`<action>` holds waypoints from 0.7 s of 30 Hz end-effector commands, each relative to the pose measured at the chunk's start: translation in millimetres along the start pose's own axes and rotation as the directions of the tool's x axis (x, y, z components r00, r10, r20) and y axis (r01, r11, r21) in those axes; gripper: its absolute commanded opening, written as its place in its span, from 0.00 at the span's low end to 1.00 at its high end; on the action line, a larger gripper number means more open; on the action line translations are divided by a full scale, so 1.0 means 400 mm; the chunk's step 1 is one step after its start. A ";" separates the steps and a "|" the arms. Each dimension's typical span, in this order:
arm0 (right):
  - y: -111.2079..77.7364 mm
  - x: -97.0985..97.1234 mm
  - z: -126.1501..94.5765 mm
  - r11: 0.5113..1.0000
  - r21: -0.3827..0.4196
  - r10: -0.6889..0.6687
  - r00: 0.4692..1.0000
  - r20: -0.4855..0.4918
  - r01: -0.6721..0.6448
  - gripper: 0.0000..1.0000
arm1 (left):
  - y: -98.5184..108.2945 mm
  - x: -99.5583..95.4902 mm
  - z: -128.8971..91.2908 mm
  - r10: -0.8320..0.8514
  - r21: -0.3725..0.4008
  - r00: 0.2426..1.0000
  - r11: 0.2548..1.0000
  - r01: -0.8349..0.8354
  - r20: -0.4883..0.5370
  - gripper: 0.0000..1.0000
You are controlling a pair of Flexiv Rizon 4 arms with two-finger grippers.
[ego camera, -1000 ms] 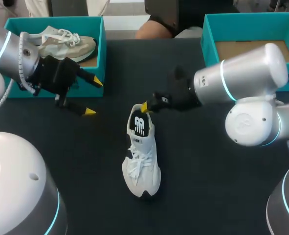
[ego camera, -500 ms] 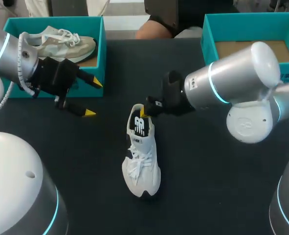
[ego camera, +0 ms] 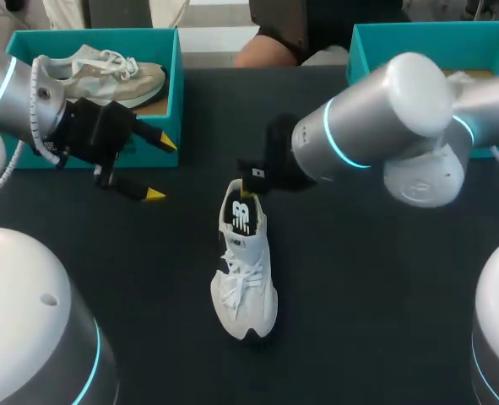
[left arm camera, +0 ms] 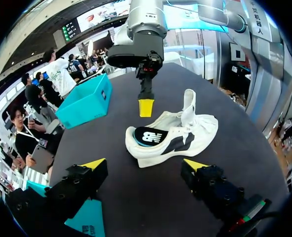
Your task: Take the shoe out of the shoebox, open the shoe tongue, remove and reinsert the insole, then place the shoe into the shoebox
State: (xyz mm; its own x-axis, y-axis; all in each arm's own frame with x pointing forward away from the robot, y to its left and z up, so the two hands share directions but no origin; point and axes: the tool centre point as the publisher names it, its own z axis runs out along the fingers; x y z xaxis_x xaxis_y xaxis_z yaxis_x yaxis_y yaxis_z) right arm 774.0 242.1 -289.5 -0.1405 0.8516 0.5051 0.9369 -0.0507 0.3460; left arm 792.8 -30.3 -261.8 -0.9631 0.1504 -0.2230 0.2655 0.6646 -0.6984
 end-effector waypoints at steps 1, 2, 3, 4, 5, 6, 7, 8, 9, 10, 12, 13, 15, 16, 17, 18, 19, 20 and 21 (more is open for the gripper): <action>-0.007 0.017 0.017 0.999 -0.037 0.011 0.850 0.527 0.010 0.00 | -0.001 0.001 0.001 0.000 -0.004 1.000 1.000 0.000 0.000 1.00; -0.004 0.021 0.019 1.000 -0.023 -0.001 0.826 0.563 0.016 0.00 | -0.001 0.001 0.001 0.000 -0.004 1.000 1.000 0.000 0.000 1.00; -0.003 0.024 0.020 1.000 -0.003 -0.003 0.816 0.578 0.006 0.00 | -0.001 0.001 0.001 0.000 -0.004 1.000 1.000 0.000 0.000 1.00; -0.004 0.025 0.021 1.000 0.001 -0.003 0.802 0.597 0.003 0.00 | -0.001 0.001 0.001 0.000 -0.004 1.000 1.000 0.000 0.000 1.00; -0.005 0.025 0.021 1.000 0.008 -0.001 0.794 0.608 -0.005 0.00 | -0.001 0.001 0.001 0.000 -0.004 1.000 1.000 0.000 0.000 1.00; -0.007 0.026 0.021 1.000 0.011 -0.001 0.791 0.611 -0.007 0.00 | -0.001 0.001 0.001 0.000 -0.004 1.000 1.000 0.000 0.000 1.00; -0.009 0.026 0.022 1.000 0.010 0.010 0.785 0.619 -0.020 0.00 | -0.001 0.001 0.001 0.000 -0.004 1.000 1.000 0.000 0.000 1.00; -0.010 0.026 0.022 1.000 0.011 0.010 0.786 0.618 -0.021 0.00 | -0.001 0.001 0.001 0.000 -0.004 1.000 1.000 0.000 0.000 1.00; -0.012 0.025 0.023 1.000 0.009 0.013 0.786 0.618 -0.024 0.00 | -0.001 0.001 0.001 0.000 -0.004 1.000 1.000 0.000 0.000 1.00; -0.014 0.024 0.023 1.000 0.006 0.019 0.784 0.620 -0.030 0.00 | -0.001 0.001 0.001 0.000 -0.004 1.000 1.000 0.000 0.000 1.00; -0.019 0.019 0.020 0.999 0.002 0.028 0.782 0.623 -0.038 0.00 | -0.001 0.001 0.001 0.000 -0.004 1.000 1.000 0.000 0.000 1.00; -0.020 0.017 0.018 0.999 0.002 0.029 0.782 0.622 -0.038 0.00 | -0.001 0.001 0.001 0.000 -0.004 1.000 1.000 0.000 0.000 1.00; -0.023 0.013 0.016 0.999 0.002 0.034 0.787 0.616 -0.045 0.00 | -0.001 0.001 0.001 0.000 -0.004 1.000 1.000 0.000 0.000 1.00; -0.024 0.011 0.014 0.999 0.012 0.031 0.794 0.607 -0.048 0.00 | -0.001 0.001 0.001 0.000 -0.004 1.000 1.000 0.000 0.000 1.00; -0.026 0.011 0.014 0.999 0.011 0.030 0.791 0.611 -0.046 0.00 | -0.001 0.001 0.001 0.000 -0.004 1.000 1.000 0.000 0.000 1.00; -0.028 0.010 0.012 0.999 0.017 0.024 0.795 0.606 -0.043 0.00 | -0.001 0.001 0.001 0.000 -0.004 1.000 1.000 0.000 0.000 1.00; -0.032 0.010 0.012 0.999 0.029 0.015 0.799 0.601 -0.041 0.00 | -0.001 0.001 0.001 0.000 -0.004 1.000 1.000 0.000 0.000 1.00; -0.036 0.010 0.012 0.999 0.026 0.017 0.801 0.599 -0.040 0.00 | -0.001 0.001 0.001 0.000 -0.004 1.000 1.000 0.000 0.000 1.00; -0.042 0.010 0.015 0.998 0.041 0.006 0.811 0.584 -0.037 0.00 | -0.001 0.001 0.001 0.000 -0.004 1.000 1.000 0.000 0.000 1.00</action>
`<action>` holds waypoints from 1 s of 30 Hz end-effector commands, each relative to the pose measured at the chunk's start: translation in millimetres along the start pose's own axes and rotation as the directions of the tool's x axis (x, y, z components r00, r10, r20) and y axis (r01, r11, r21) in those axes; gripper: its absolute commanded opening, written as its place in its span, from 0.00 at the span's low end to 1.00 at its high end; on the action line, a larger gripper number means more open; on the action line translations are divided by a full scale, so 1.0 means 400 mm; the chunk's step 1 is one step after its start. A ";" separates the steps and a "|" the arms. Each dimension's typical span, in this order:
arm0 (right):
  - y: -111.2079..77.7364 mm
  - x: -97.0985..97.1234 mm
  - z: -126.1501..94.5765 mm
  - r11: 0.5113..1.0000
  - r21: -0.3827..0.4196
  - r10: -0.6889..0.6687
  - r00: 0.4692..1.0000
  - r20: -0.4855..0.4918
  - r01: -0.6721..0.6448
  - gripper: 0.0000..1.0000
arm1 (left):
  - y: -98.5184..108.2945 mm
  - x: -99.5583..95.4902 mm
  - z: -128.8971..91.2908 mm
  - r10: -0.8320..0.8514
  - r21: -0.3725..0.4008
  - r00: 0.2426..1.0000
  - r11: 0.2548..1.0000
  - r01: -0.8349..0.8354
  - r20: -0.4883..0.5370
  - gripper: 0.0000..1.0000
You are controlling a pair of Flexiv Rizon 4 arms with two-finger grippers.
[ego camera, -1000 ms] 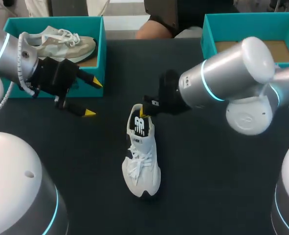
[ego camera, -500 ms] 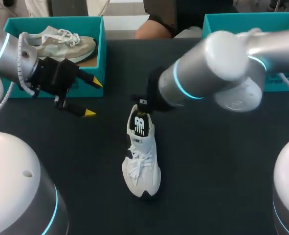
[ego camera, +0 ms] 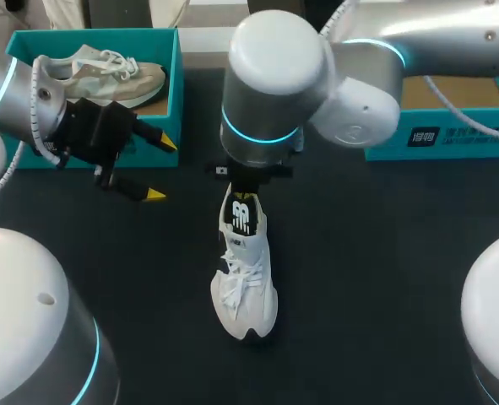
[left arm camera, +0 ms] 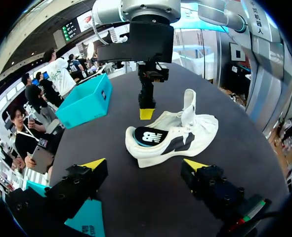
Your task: Take the shoe out of the shoebox, open the shoe tongue, remove and reinsert the insole, then place the shoe into the shoebox
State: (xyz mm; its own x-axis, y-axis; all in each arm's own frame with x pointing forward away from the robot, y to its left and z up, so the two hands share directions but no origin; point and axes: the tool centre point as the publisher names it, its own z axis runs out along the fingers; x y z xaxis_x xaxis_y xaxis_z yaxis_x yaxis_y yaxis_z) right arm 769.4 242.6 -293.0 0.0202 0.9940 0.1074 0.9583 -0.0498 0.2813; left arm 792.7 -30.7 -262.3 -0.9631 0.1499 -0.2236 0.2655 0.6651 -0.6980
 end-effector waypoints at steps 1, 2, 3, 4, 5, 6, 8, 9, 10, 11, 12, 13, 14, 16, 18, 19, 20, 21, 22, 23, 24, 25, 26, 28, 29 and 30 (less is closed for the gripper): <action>-0.035 0.018 0.012 1.000 -0.008 -0.005 0.987 0.163 0.006 0.00 | -0.001 0.001 -0.001 0.000 -0.003 1.000 1.000 0.000 -0.001 1.00; -0.041 0.024 0.020 1.000 -0.001 -0.014 0.989 0.148 0.014 0.00 | -0.001 0.001 -0.001 0.000 -0.003 1.000 1.000 0.000 -0.001 1.00; -0.047 0.028 0.030 1.000 0.007 -0.023 0.989 0.144 0.022 0.00 | -0.001 0.001 -0.001 0.000 -0.003 1.000 1.000 0.000 -0.001 1.00; -0.054 0.031 0.041 0.999 0.011 -0.036 0.989 0.145 0.035 0.00 | -0.001 0.001 -0.001 0.000 -0.003 1.000 1.000 0.000 -0.001 1.00; -0.060 0.034 0.050 0.999 0.019 -0.041 0.988 0.149 0.039 0.00 | -0.001 0.001 -0.001 0.000 -0.003 1.000 1.000 0.000 -0.001 1.00; -0.064 0.037 0.058 0.999 0.020 -0.043 0.988 0.148 0.040 0.00 | -0.001 0.001 -0.001 0.000 -0.003 1.000 1.000 0.000 -0.001 1.00; -0.070 0.039 0.073 0.999 0.008 -0.038 0.988 0.148 0.037 0.00 | -0.001 0.001 -0.001 0.000 -0.003 1.000 1.000 0.000 -0.001 1.00; -0.073 0.040 0.083 0.999 0.016 -0.043 0.988 0.149 0.041 0.00 | -0.001 0.001 -0.001 0.000 -0.003 1.000 1.000 0.000 -0.001 1.00; -0.077 0.038 0.095 0.999 0.023 -0.045 0.987 0.151 0.042 0.00 | -0.001 0.001 -0.001 0.000 -0.003 1.000 1.000 0.000 -0.001 1.00; -0.078 0.037 0.105 0.999 0.024 -0.040 0.989 0.144 0.037 0.00 | -0.001 0.001 -0.001 0.000 -0.003 1.000 1.000 0.000 -0.001 1.00; -0.081 0.029 0.120 0.999 0.026 -0.034 0.990 0.135 0.030 0.00 | -0.001 0.001 -0.001 0.000 -0.003 1.000 1.000 0.000 -0.001 1.00; -0.083 0.026 0.133 0.999 0.036 -0.033 0.991 0.131 0.029 0.00 | -0.001 0.001 -0.001 0.000 -0.003 1.000 1.000 0.000 -0.001 1.00; -0.084 0.022 0.145 0.999 0.034 -0.035 0.990 0.134 0.030 0.00 | -0.001 0.001 -0.001 0.000 -0.003 1.000 1.000 0.000 -0.001 1.00; -0.089 0.014 0.170 0.999 0.039 -0.024 0.992 0.120 0.020 0.00 | -0.001 0.001 -0.001 0.000 -0.003 1.000 1.000 0.000 -0.001 1.00; -0.091 0.008 0.191 0.999 0.040 -0.018 0.993 0.114 0.013 0.00 | -0.001 0.001 -0.001 0.000 -0.003 1.000 1.000 0.000 -0.001 1.00; -0.093 0.004 0.203 0.999 0.042 -0.017 0.994 0.108 0.012 0.00 | -0.001 0.001 -0.001 0.000 -0.003 1.000 1.000 0.000 -0.001 1.00; -0.094 0.002 0.212 0.999 0.043 -0.017 0.994 0.107 0.012 0.00 | -0.001 0.001 -0.001 0.000 -0.003 1.000 1.000 0.000 -0.001 1.00; -0.098 -0.001 0.226 0.999 0.053 -0.013 0.995 0.100 0.007 0.00 | -0.001 0.001 -0.001 0.000 -0.003 1.000 1.000 0.000 -0.001 1.00; -0.100 -0.003 0.236 0.998 0.054 -0.013 0.995 0.100 0.008 0.00 | -0.001 0.001 -0.001 0.000 -0.003 1.000 1.000 0.000 -0.001 1.00; -0.102 -0.005 0.242 0.998 0.058 -0.011 0.994 0.105 0.005 0.00 | -0.001 0.001 -0.001 0.000 -0.003 1.000 1.000 0.000 -0.001 1.00; -0.103 -0.006 0.246 0.998 0.062 -0.010 0.995 0.104 0.003 0.00 | -0.001 0.001 -0.001 0.000 -0.003 1.000 1.000 0.000 -0.001 1.00; -0.104 -0.006 0.248 0.998 0.060 -0.003 0.995 0.104 -0.003 0.00 | -0.001 0.001 -0.001 0.000 -0.003 1.000 1.000 0.000 -0.001 1.00; -0.105 -0.007 0.248 0.998 0.059 0.000 0.994 0.106 -0.006 0.00 | -0.001 0.001 -0.001 0.000 -0.003 1.000 1.000 0.000 -0.001 1.00; -0.106 -0.007 0.236 0.998 0.056 0.003 0.993 0.120 -0.010 0.00 | -0.001 0.001 -0.001 0.000 -0.003 1.000 1.000 0.000 -0.001 1.00; -0.104 -0.007 0.224 0.999 0.047 0.005 0.992 0.129 -0.011 0.00 | -0.001 0.001 -0.001 0.000 -0.003 1.000 1.000 0.000 -0.001 1.00; -0.101 -0.007 0.212 0.999 0.039 0.008 0.991 0.133 -0.014 0.00 | -0.001 0.001 -0.001 0.000 -0.003 1.000 1.000 0.000 -0.001 1.00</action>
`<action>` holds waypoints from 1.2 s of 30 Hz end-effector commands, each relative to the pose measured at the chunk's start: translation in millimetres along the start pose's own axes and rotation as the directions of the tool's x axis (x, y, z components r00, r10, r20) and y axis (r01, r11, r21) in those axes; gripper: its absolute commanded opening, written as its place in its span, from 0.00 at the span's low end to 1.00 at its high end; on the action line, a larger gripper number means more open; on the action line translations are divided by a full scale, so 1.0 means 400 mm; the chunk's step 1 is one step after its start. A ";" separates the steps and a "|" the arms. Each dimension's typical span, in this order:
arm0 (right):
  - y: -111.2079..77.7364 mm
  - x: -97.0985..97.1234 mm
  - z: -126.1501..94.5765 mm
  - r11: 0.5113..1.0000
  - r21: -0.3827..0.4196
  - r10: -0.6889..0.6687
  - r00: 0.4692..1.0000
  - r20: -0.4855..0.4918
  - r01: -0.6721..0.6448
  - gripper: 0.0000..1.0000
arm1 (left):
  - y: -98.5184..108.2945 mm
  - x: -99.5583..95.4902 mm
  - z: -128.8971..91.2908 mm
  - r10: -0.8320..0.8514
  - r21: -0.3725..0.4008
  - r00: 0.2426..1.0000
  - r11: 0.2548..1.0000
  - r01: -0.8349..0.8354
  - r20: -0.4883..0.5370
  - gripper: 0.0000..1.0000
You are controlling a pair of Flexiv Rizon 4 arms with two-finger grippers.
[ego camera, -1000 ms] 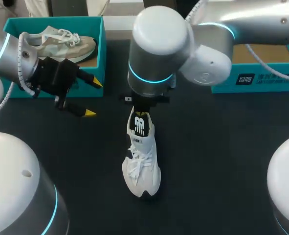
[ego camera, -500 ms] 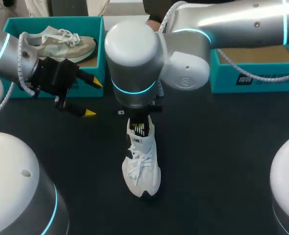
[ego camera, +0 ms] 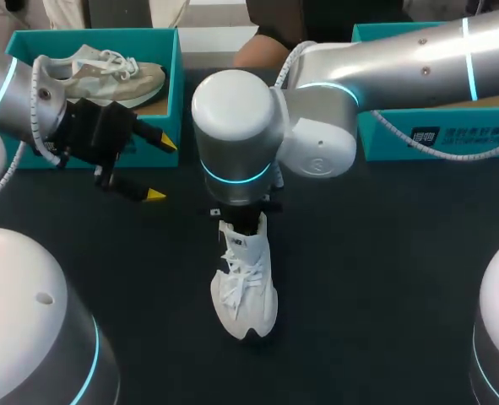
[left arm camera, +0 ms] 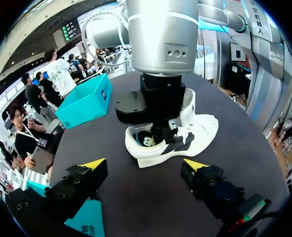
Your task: Take the shoe out of the shoebox, open the shoe tongue, remove and reinsert the insole, then place the shoe into the shoebox
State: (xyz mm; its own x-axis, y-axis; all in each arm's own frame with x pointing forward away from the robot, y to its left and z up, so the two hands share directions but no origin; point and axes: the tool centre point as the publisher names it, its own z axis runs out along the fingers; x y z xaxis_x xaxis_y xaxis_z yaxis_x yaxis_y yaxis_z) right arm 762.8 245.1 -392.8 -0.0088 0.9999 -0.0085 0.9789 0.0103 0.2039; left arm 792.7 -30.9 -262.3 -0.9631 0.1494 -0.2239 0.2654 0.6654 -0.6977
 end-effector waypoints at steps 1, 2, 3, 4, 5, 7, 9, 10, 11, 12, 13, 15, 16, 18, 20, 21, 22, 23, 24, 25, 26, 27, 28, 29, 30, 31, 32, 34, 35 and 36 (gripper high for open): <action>-0.013 0.013 -0.035 0.996 -0.049 0.070 0.997 0.027 -0.068 0.00 | 0.000 0.001 -0.001 0.000 -0.002 1.000 1.000 0.000 -0.001 1.00; -0.007 0.015 -0.051 0.996 -0.061 0.068 0.997 0.034 -0.066 0.00 | 0.000 0.001 -0.001 0.000 -0.002 1.000 1.000 0.000 -0.001 1.00; -0.002 0.017 -0.063 0.996 -0.070 0.062 0.997 0.035 -0.060 0.00 | 0.000 0.001 -0.001 0.000 -0.002 1.000 1.000 0.000 -0.001 1.00; 0.003 0.019 -0.071 0.996 -0.078 0.055 0.998 0.036 -0.052 0.00 | 0.000 0.001 -0.001 0.000 -0.002 1.000 1.000 0.000 -0.001 1.00; 0.008 0.021 -0.076 0.996 -0.081 0.041 0.998 0.043 -0.038 0.00 | 0.000 0.001 -0.001 0.000 -0.002 1.000 1.000 0.000 -0.001 1.00; 0.021 0.022 -0.078 0.995 -0.098 0.034 0.998 0.043 -0.030 0.00 | 0.000 0.001 -0.001 0.000 -0.002 1.000 1.000 0.000 -0.001 1.00; 0.035 0.018 -0.066 0.993 -0.115 0.037 0.998 0.046 -0.031 0.00 | 0.000 0.001 -0.001 0.000 -0.002 1.000 1.000 0.000 -0.001 1.00; 0.044 0.018 -0.058 0.992 -0.124 0.033 0.998 0.050 -0.027 0.00 | 0.000 0.001 -0.001 0.000 -0.002 1.000 1.000 0.000 -0.001 1.00; 0.054 0.015 -0.046 0.989 -0.144 0.037 0.998 0.051 -0.029 0.00 | 0.000 0.001 -0.001 0.000 -0.002 1.000 1.000 0.000 -0.001 1.00; 0.064 0.014 -0.036 0.987 -0.158 0.043 0.998 0.055 -0.034 0.00 | 0.000 0.001 -0.001 0.000 -0.002 1.000 1.000 0.000 -0.001 1.00; 0.073 0.013 -0.025 0.983 -0.181 0.039 0.997 0.069 -0.026 0.00 | 0.000 0.001 -0.001 0.000 -0.002 1.000 1.000 0.000 -0.001 1.00; 0.085 0.013 -0.002 0.983 -0.184 0.034 0.996 0.086 -0.018 0.00 | 0.000 0.001 -0.001 0.000 -0.002 1.000 1.000 0.000 -0.001 1.00; 0.090 0.015 0.008 0.979 -0.203 0.026 0.996 0.087 -0.008 0.00 | 0.000 0.001 -0.001 0.000 -0.002 1.000 1.000 0.000 -0.001 1.00; 0.095 0.020 0.019 0.975 -0.220 0.015 0.995 0.098 0.007 0.00 | 0.000 0.001 -0.001 0.000 -0.002 1.000 1.000 0.000 -0.001 1.00; 0.092 0.025 0.039 0.977 -0.211 0.012 0.996 0.092 0.008 0.00 | 0.000 0.001 -0.001 0.000 -0.002 1.000 1.000 0.000 -0.001 1.00; 0.089 0.025 0.047 0.978 -0.209 0.014 0.996 0.090 0.005 0.00 | 0.000 0.001 -0.001 0.000 -0.002 1.000 1.000 0.000 -0.001 1.00; 0.085 0.027 0.054 0.980 -0.199 0.015 0.997 0.079 0.001 0.00 | 0.000 0.001 -0.001 0.000 -0.002 1.000 1.000 0.000 -0.001 1.00; 0.080 0.028 0.060 0.981 -0.192 0.015 0.997 0.081 0.001 0.00 | 0.000 0.001 -0.001 0.000 -0.002 1.000 1.000 0.000 -0.001 1.00; 0.075 0.029 0.064 0.983 -0.185 0.016 0.997 0.078 -0.001 0.00 | 0.000 0.001 -0.001 0.000 -0.002 1.000 1.000 0.000 -0.001 1.00; 0.070 0.030 0.063 0.984 -0.180 0.016 0.997 0.076 -0.002 0.00 | 0.000 0.001 -0.001 0.000 -0.002 1.000 1.000 0.000 -0.001 1.00; 0.066 0.031 0.059 0.985 -0.174 0.015 0.997 0.081 -0.001 0.00 | 0.000 0.001 -0.001 0.000 -0.002 1.000 1.000 0.000 -0.001 1.00; 0.062 0.031 0.052 0.986 -0.166 0.015 0.997 0.082 -0.002 0.00 | 0.000 0.001 -0.001 0.000 -0.002 1.000 1.000 0.000 -0.001 1.00; 0.057 0.029 0.041 0.987 -0.158 0.020 0.996 0.086 -0.006 0.00 | 0.000 0.001 -0.001 0.000 -0.002 1.000 1.000 0.000 -0.001 1.00; 0.053 0.025 0.029 0.988 -0.153 0.024 0.996 0.088 -0.010 0.00 | 0.000 0.001 -0.001 0.000 -0.002 1.000 1.000 0.000 -0.001 1.00; 0.049 0.023 0.012 0.988 -0.153 0.027 0.996 0.083 -0.014 0.00 | 0.000 0.001 -0.001 0.000 -0.002 1.000 1.000 0.000 -0.001 1.00; 0.045 0.020 -0.004 0.988 -0.154 0.030 0.997 0.078 -0.017 0.00 | 0.000 0.001 -0.001 0.000 -0.002 1.000 1.000 0.000 -0.001 1.00; 0.042 0.018 -0.022 0.988 -0.153 0.030 0.996 0.079 -0.018 0.00 | 0.000 0.001 -0.001 0.000 -0.002 1.000 1.000 0.000 -0.001 1.00; 0.035 0.016 -0.055 0.991 -0.129 0.031 0.998 0.059 -0.023 0.00 | 0.000 0.001 -0.001 0.000 -0.002 1.000 1.000 0.000 -0.001 1.00; 0.031 0.014 -0.071 0.993 -0.118 0.030 0.998 0.054 -0.023 0.00 | 0.000 0.001 -0.001 0.000 -0.002 1.000 1.000 0.000 -0.001 1.00; 0.026 0.014 -0.083 0.996 -0.089 0.025 0.999 0.039 -0.022 0.00 | 0.000 0.001 -0.001 0.000 -0.002 1.000 1.000 0.000 -0.001 1.00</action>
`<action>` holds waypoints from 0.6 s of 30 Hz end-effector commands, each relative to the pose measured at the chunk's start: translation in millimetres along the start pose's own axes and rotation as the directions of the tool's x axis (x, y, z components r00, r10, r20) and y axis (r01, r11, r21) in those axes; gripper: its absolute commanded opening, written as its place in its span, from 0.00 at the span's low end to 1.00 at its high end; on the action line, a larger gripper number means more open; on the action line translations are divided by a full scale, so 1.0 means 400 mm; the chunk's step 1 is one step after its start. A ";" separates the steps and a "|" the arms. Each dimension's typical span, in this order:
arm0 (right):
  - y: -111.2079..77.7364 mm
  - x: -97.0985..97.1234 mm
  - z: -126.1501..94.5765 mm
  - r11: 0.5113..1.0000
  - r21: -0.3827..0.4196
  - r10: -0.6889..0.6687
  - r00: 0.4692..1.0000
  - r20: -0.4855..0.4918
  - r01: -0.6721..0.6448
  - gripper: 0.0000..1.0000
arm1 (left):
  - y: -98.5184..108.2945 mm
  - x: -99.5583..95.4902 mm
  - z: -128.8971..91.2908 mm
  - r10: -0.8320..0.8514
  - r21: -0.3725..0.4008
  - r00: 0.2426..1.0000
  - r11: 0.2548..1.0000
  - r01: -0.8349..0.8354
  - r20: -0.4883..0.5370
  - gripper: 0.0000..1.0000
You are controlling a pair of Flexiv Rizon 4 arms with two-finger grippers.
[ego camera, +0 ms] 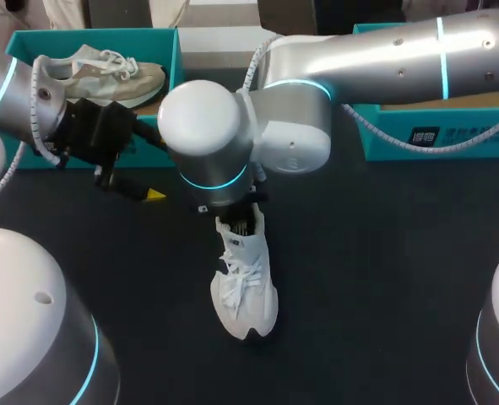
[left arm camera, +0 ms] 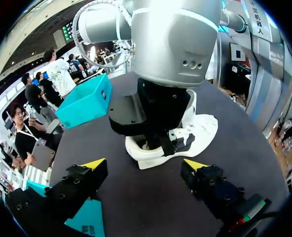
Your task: Take the shoe out of the shoebox, open the shoe tongue, remove and reinsert the insole, then place the shoe into the shoebox
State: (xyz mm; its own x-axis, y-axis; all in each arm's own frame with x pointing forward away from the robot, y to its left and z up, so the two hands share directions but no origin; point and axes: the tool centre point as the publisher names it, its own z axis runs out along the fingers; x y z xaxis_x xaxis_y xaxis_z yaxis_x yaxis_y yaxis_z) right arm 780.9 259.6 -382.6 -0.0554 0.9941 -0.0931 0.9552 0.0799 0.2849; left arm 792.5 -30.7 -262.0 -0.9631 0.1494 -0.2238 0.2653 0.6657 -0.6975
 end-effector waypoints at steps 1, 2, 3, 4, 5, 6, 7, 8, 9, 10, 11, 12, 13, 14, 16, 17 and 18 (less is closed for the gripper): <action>-0.025 -0.025 -0.078 0.996 0.021 0.082 0.996 -0.029 -0.081 0.00 | 0.000 0.000 0.000 0.000 -0.002 1.000 1.000 0.000 -0.001 1.00; -0.030 -0.026 -0.090 0.996 0.039 0.079 0.996 -0.030 -0.078 0.00 | 0.000 0.000 0.000 0.000 -0.002 1.000 1.000 0.000 -0.001 1.00; -0.034 -0.022 -0.101 0.995 0.063 0.084 0.995 -0.047 -0.081 0.00 | 0.000 0.000 0.000 0.000 -0.002 1.000 1.000 0.000 -0.001 1.00; -0.038 -0.021 -0.110 0.995 0.065 0.083 0.995 -0.048 -0.079 0.00 | 0.000 0.000 0.000 0.000 -0.002 1.000 1.000 0.000 -0.001 1.00; -0.046 -0.023 -0.117 0.992 0.089 0.090 0.995 -0.051 -0.085 0.00 | 0.000 0.000 0.000 0.000 -0.002 1.000 1.000 0.000 -0.001 1.00; -0.053 -0.023 -0.121 0.991 0.109 0.085 0.995 -0.060 -0.078 0.00 | 0.000 0.000 0.000 0.000 -0.002 1.000 1.000 0.000 -0.001 1.00; -0.059 -0.023 -0.125 0.990 0.117 0.087 0.995 -0.051 -0.080 0.00 | 0.000 0.000 0.000 0.000 -0.002 1.000 1.000 0.000 -0.001 1.00; -0.066 -0.025 -0.128 0.988 0.128 0.092 0.994 -0.052 -0.085 0.00 | 0.000 0.000 0.000 0.000 -0.002 1.000 1.000 0.000 -0.001 1.00; -0.074 -0.028 -0.129 0.988 0.130 0.096 0.994 -0.054 -0.088 0.00 | 0.000 0.000 0.000 0.000 -0.002 1.000 1.000 0.000 -0.001 1.00; -0.081 -0.031 -0.129 0.985 0.142 0.104 0.993 -0.049 -0.096 0.00 | 0.000 0.000 0.000 0.000 -0.002 1.000 1.000 0.000 -0.001 1.00; -0.088 -0.032 -0.129 0.984 0.149 0.107 0.993 -0.054 -0.098 0.00 | 0.000 0.000 0.000 0.000 -0.002 1.000 1.000 0.000 -0.001 1.00; -0.094 -0.033 -0.129 0.984 0.140 0.119 0.991 -0.053 -0.110 0.00 | 0.000 0.000 0.000 0.000 -0.002 1.000 1.000 0.000 -0.001 1.00; -0.099 -0.038 -0.127 0.983 0.145 0.124 0.991 -0.055 -0.115 0.00 | 0.000 0.000 0.000 0.000 -0.002 1.000 1.000 0.000 -0.001 1.00; -0.104 -0.039 -0.124 0.982 0.152 0.121 0.991 -0.054 -0.112 0.00 | 0.000 0.000 0.000 0.000 -0.002 1.000 1.000 0.000 -0.001 1.00; -0.111 -0.043 -0.118 0.978 0.176 0.124 0.990 -0.062 -0.111 0.00 | 0.000 0.000 0.000 0.000 -0.002 1.000 1.000 0.000 -0.001 1.00; -0.115 -0.042 -0.115 0.976 0.192 0.114 0.992 -0.061 -0.101 0.00 | 0.000 0.000 0.000 0.000 -0.002 1.000 1.000 0.000 -0.001 1.00; -0.117 -0.041 -0.114 0.972 0.216 0.104 0.993 -0.053 -0.090 0.00 | 0.000 0.000 0.000 0.000 -0.002 1.000 1.000 0.000 -0.001 1.00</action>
State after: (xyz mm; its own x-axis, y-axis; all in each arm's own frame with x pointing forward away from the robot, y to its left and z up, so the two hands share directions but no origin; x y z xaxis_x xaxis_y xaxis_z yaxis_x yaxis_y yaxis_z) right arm 723.0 244.2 -345.2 0.0385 0.9992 -0.0129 0.9939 -0.0369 0.1035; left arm 792.3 -30.5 -261.9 -0.9631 0.1492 -0.2238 0.2652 0.6657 -0.6975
